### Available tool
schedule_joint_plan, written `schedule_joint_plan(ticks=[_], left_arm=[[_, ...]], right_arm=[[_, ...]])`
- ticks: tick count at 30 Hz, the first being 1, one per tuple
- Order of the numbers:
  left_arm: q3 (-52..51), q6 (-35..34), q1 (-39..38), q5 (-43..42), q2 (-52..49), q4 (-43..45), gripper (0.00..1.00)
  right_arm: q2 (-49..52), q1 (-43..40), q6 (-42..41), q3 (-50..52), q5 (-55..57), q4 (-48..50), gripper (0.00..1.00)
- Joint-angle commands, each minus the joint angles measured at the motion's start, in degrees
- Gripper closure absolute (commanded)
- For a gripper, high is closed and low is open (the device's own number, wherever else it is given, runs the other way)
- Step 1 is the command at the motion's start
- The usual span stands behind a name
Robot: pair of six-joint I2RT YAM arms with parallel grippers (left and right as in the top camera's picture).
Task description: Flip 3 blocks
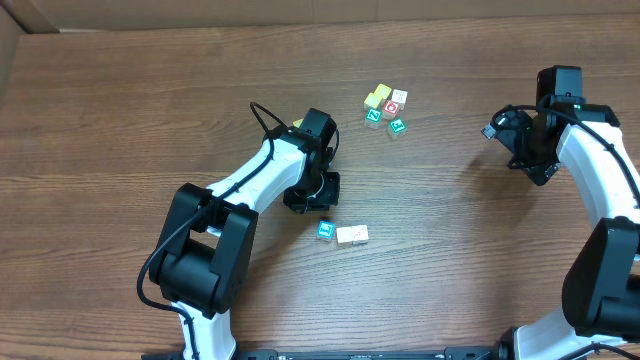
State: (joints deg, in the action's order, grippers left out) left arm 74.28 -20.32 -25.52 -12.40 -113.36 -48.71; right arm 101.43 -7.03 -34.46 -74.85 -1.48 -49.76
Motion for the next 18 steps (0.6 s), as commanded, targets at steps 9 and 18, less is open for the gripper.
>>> schedule_joint_plan(ticks=[9,18], left_arm=[[-0.2,1.9,-0.4,-2.1,0.2,-4.6,0.96],[-0.2,1.9,-1.2,-2.7,0.2,-5.7,0.96]], right_arm=[[-0.3,0.0,0.4,-0.5,0.3,0.2,0.00],[-0.3,0.0,0.4,-0.5,0.3,0.1,0.00]])
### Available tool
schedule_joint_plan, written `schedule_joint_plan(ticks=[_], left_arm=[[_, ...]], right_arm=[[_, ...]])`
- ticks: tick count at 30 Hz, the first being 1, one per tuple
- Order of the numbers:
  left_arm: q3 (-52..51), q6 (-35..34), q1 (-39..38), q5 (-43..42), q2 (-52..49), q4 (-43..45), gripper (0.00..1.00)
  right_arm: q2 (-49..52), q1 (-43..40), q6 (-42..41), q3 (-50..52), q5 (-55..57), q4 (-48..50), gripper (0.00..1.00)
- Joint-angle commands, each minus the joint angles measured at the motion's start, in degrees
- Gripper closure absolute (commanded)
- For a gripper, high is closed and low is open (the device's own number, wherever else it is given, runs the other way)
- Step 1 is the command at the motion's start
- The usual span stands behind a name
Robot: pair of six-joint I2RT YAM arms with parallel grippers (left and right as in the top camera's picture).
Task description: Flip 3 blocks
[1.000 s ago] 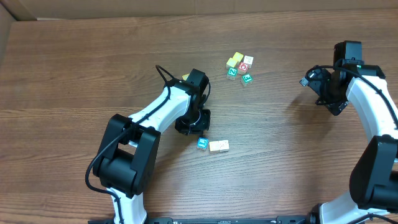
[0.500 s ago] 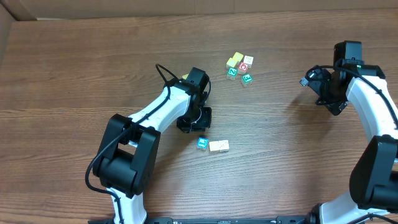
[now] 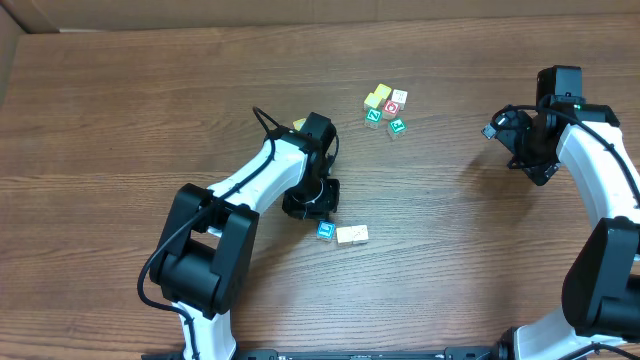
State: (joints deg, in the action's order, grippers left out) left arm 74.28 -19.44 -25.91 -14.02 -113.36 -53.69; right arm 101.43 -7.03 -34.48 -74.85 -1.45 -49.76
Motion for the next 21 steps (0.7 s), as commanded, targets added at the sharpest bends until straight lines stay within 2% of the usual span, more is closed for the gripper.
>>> schedule_joint_plan(ticks=[1,12,17,21], left_arm=[[-0.2,1.0,-0.7,-1.0,0.2,-1.1,0.96],[-0.2,0.5,-0.7,-0.6,0.2,-2.8,0.96],[0.7,-5.1,1.0,8.3,0.2,-3.3,0.96],[2.2,-7.9,4.8,8.6,0.6,-5.4,0.96]], right_arm=[[-0.3,0.0,0.4,-0.5,0.3,0.1,0.00],[-0.3,0.0,0.4,-0.5,0.3,0.1,0.00],[-0.3,0.0,0.4,-0.5,0.3,0.2,0.00],[-0.3,0.0,0.4,-0.5,0.3,0.2,0.00]])
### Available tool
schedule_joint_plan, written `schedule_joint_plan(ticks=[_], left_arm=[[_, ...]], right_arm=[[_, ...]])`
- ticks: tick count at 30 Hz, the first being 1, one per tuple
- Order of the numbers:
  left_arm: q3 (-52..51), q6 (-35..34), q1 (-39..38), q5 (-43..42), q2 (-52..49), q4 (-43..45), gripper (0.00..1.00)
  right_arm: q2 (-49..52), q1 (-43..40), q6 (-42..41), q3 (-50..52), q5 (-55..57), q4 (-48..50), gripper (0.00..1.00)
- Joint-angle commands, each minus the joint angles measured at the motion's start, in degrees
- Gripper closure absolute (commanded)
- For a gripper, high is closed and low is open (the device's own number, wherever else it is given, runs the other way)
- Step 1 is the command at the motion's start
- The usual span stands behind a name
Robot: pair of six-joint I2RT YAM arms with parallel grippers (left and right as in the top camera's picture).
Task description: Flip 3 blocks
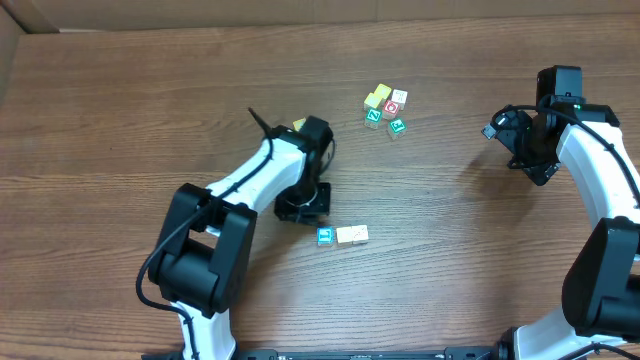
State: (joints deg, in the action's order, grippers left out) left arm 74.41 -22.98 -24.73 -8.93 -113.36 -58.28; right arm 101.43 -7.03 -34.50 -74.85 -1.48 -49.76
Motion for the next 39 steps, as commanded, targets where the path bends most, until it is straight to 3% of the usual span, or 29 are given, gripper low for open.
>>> schedule_joint_plan(ticks=[1,5,10,18,39], left_arm=[[2.1,-4.5,4.6,2.6,0.8,-1.0,0.96],[1.9,-3.3,5.9,-2.2,0.9,-4.1,0.96],[0.2,-1.8,3.1,0.3,0.9,-7.8,0.96],[-2.0,-2.6,-0.8,-0.9,0.9,-6.0,0.96],[-2.0,-3.0,-0.8,-6.7,0.9,-5.6,0.96]], right_arm=[[-0.3,0.0,0.4,-0.5,0.3,0.1,0.00],[-0.3,0.0,0.4,-0.5,0.3,0.2,0.00],[-0.3,0.0,0.4,-0.5,0.3,0.2,0.00],[-0.3,0.0,0.4,-0.5,0.3,0.2,0.00],[-0.3,0.0,0.4,-0.5,0.3,0.2,0.00]])
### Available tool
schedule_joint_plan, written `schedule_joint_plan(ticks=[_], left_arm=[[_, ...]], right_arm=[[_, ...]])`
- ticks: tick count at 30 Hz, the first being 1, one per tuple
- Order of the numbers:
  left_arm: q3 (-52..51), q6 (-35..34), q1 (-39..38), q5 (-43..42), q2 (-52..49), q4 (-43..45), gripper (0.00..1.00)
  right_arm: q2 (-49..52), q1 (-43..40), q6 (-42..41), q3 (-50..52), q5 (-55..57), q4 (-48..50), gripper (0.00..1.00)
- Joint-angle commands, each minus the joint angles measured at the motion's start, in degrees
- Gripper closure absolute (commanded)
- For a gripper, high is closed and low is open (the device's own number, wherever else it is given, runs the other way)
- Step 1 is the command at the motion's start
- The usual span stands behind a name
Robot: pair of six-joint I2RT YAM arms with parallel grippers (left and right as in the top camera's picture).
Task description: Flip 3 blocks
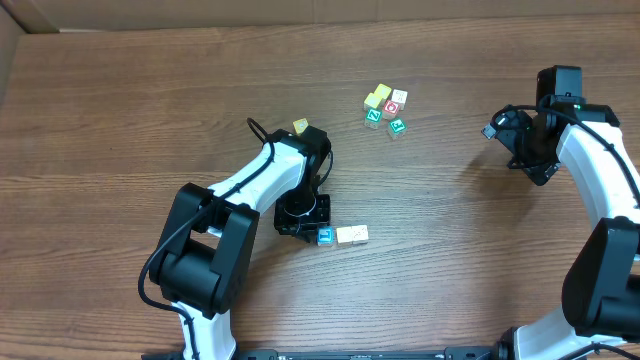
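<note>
Only the overhead view shows. A blue-faced block (pixel 324 236) lies mid-table, touching a cream block (pixel 352 234) on its right. My left gripper (pixel 312 229) points down right beside the blue block, its black body (pixel 300 213) against the block's left side; the fingers are hidden from above. A cluster of several blocks (pixel 385 108), yellow, red, green and white, sits farther back. One yellow block (pixel 300 126) lies alone beside the left arm's wrist. My right gripper (pixel 492 131) hangs at the right side, far from all the blocks.
The brown wooden table (pixel 120 120) carries everything. A cardboard wall (pixel 300 12) runs along the back edge. The right arm (pixel 590 160) stands along the right side.
My left gripper has moved toward the table's front and slightly right, from just above-left of the blue block to right against it. The lone yellow block is now uncovered. The right arm has not moved.
My left gripper stood a little behind the blue and cream pair, then lower and closer with its wrist turning. The blue block sits slightly nearer the front than at first. Now the gripper is down beside it. The right arm stayed still throughout.
</note>
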State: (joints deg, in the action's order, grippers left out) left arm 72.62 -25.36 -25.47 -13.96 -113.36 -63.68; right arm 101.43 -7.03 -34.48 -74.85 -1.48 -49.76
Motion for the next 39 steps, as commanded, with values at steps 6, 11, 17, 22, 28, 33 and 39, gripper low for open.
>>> schedule_joint_plan(ticks=[6,11,17,22,28,33,39], left_arm=[[-0.2,-0.6,-0.2,-2.9,0.9,-0.1,0.96],[-0.2,-0.6,-0.2,-3.8,0.9,-0.9,0.96],[-0.2,-0.6,-0.2,-4.2,0.9,-0.8,0.96],[-0.2,-0.7,-0.2,-4.1,0.9,-0.8,0.96],[-0.2,-1.1,-0.2,-4.1,0.9,-0.6,0.96],[-0.2,-1.1,-0.2,-4.1,0.9,-0.1,0.96],[-0.2,-1.6,-0.5,-4.1,0.9,0.3,0.96]], right_arm=[[-0.3,0.0,0.4,-0.5,0.3,0.2,0.00],[-0.3,0.0,0.4,-0.5,0.3,0.1,0.00],[-0.3,0.0,0.4,-0.5,0.3,0.2,0.00],[-0.3,0.0,0.4,-0.5,0.3,0.2,0.00],[-0.3,0.0,0.4,-0.5,0.3,0.1,0.00],[-0.3,0.0,0.4,-0.5,0.3,0.1,0.00],[-0.3,0.0,0.4,-0.5,0.3,0.2,0.00]])
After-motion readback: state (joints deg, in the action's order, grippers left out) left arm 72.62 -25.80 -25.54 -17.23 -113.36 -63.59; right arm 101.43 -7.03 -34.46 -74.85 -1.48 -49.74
